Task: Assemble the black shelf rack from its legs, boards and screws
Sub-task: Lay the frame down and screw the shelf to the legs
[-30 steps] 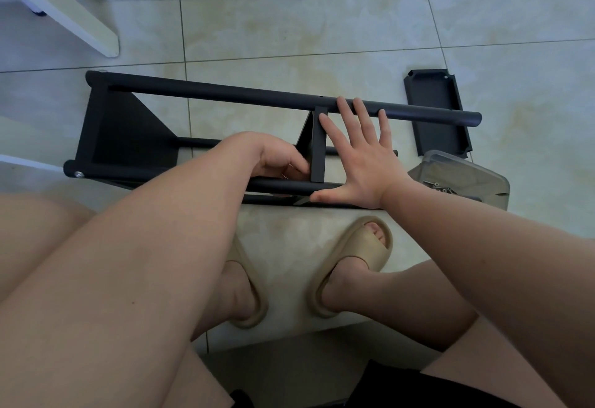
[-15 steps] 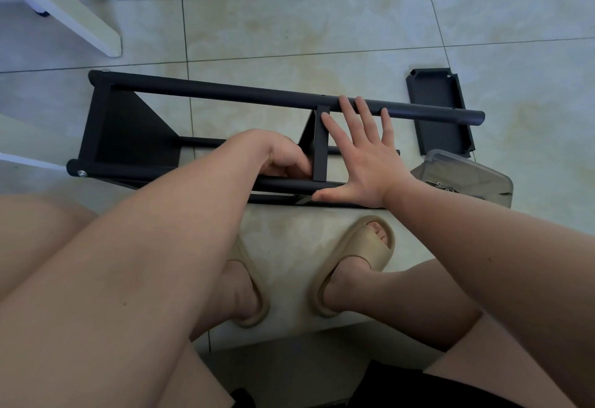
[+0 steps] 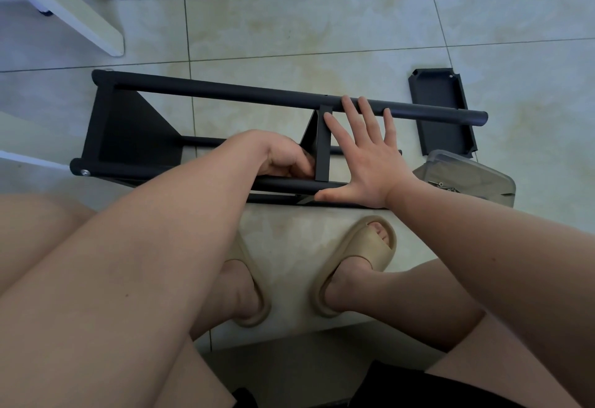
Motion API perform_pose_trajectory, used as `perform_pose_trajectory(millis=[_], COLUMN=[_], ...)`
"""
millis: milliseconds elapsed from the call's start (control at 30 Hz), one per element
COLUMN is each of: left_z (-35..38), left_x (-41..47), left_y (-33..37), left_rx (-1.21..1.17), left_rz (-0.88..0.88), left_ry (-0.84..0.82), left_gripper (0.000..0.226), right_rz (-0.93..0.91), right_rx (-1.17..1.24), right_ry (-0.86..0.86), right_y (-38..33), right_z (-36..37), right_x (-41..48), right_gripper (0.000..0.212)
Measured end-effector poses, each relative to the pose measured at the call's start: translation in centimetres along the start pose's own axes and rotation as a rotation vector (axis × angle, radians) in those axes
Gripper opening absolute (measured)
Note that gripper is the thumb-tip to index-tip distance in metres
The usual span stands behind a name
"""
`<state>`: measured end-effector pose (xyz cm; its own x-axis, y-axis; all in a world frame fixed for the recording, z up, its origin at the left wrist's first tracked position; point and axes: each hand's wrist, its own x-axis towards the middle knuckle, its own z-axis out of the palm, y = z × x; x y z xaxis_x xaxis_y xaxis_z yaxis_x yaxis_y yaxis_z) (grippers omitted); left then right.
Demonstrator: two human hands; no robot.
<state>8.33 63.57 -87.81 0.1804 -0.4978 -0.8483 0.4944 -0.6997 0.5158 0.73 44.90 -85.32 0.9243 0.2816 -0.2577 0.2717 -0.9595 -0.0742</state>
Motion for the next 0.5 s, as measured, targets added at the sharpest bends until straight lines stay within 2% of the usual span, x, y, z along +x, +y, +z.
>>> perform_pose_trajectory(millis=[67, 167, 233, 333, 433, 500], left_z=[-0.12, -0.33, -0.5, -0.35, -0.29, -0.26], left_x=[-0.06, -0.36, -0.33, -0.21, 0.02, 0.2], left_y=[-0.03, 0.17, 0.33, 0.66, 0.6, 0.38], left_rx=[-0.015, -0.043, -0.026, 0.002, -0.013, -0.026], left_rz=[0.001, -0.035, -0.065, -0.048, -0.021, 0.006], left_ry=[-0.024, -0.076, -0.091, -0.093, -0.065, -0.053], left_gripper=[0.046, 0.025, 0.03, 0.023, 0.032, 0.025], right_rz=[0.001, 0.002, 0.001, 0.003, 0.002, 0.001], right_rx=[-0.001, -0.002, -0.006, -0.007, -0.006, -0.002], right_ry=[-0.001, -0.006, -0.008, -0.013, -0.013, -0.012], right_y=[-0.01, 0.0, -0.01, 0.0, 0.0, 0.02], right_z=[0.01, 0.0, -0.04, -0.09, -0.11, -0.09], right_x=[0.04, 0.03, -0.01, 0.02, 0.03, 0.03], right_gripper=[0.132, 0.133, 0.133, 0.132, 0.132, 0.132])
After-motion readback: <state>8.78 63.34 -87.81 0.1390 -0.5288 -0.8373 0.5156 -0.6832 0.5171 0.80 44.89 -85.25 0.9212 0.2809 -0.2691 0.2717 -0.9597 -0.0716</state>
